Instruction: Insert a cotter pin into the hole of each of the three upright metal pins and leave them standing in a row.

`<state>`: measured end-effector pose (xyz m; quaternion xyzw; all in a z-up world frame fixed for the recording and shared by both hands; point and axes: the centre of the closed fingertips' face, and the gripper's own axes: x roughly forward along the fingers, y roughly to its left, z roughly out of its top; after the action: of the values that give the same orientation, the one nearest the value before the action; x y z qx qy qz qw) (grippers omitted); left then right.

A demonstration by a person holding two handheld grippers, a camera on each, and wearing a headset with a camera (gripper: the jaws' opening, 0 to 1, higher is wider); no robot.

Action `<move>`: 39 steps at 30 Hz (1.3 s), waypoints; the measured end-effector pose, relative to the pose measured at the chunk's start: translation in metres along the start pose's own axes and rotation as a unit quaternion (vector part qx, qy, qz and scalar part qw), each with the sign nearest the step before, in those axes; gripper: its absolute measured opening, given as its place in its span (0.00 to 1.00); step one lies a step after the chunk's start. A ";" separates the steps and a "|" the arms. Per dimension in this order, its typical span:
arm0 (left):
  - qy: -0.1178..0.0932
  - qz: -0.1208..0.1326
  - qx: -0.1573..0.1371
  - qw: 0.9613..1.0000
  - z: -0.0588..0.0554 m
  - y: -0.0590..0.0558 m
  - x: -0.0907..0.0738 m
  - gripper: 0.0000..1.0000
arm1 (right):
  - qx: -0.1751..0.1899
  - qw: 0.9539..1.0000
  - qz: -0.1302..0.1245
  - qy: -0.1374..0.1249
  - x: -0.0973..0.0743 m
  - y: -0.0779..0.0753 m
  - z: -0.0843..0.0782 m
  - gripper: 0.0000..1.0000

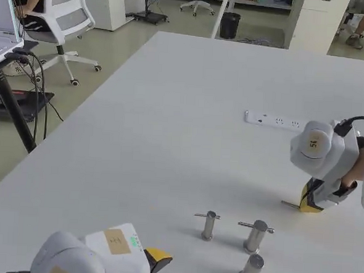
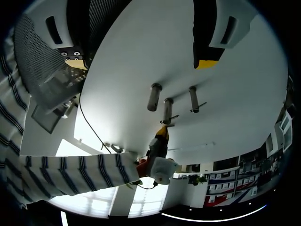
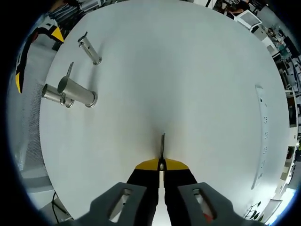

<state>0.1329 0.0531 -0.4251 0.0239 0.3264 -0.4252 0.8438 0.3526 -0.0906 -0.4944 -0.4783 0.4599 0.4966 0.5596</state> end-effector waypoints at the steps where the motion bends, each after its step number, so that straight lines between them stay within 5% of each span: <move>1: -0.002 -0.002 0.004 1.000 0.002 0.000 0.000 0.89 | 0.007 1.000 -0.001 0.001 -0.002 -0.002 -0.002 0.00; 4: -0.007 -0.001 0.010 1.000 0.007 0.000 -0.001 0.89 | 0.018 1.000 -0.007 -0.011 -0.009 -0.008 -0.002 0.00; 7: -0.012 -0.002 0.012 1.000 0.011 0.000 0.000 0.89 | 0.046 0.997 0.005 -0.058 -0.021 -0.003 0.009 0.00; 17: 0.007 -0.019 0.042 0.999 0.010 -0.011 0.001 0.88 | -0.014 0.998 -0.037 -0.055 -0.059 0.010 0.007 0.00; 24: -0.004 -0.020 0.041 0.999 0.016 -0.015 0.002 0.87 | -0.029 0.995 -0.053 -0.073 -0.080 0.023 0.006 0.00; 29: -0.009 -0.022 0.040 0.999 0.019 -0.017 0.002 0.86 | -0.046 0.992 -0.070 -0.095 -0.098 0.037 0.015 0.00; 31: -0.009 -0.022 0.040 0.999 0.018 -0.017 0.002 0.86 | -0.069 0.988 -0.096 -0.099 -0.106 0.039 0.019 0.00; 39: -0.020 -0.008 0.024 0.999 0.022 -0.010 0.000 0.86 | -0.064 0.981 -0.125 -0.137 -0.124 0.066 0.027 0.00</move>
<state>0.1373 0.0393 -0.4054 0.0328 0.2990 -0.4402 0.8460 0.2772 -0.0747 -0.3735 -0.4946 0.2828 0.5120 0.6428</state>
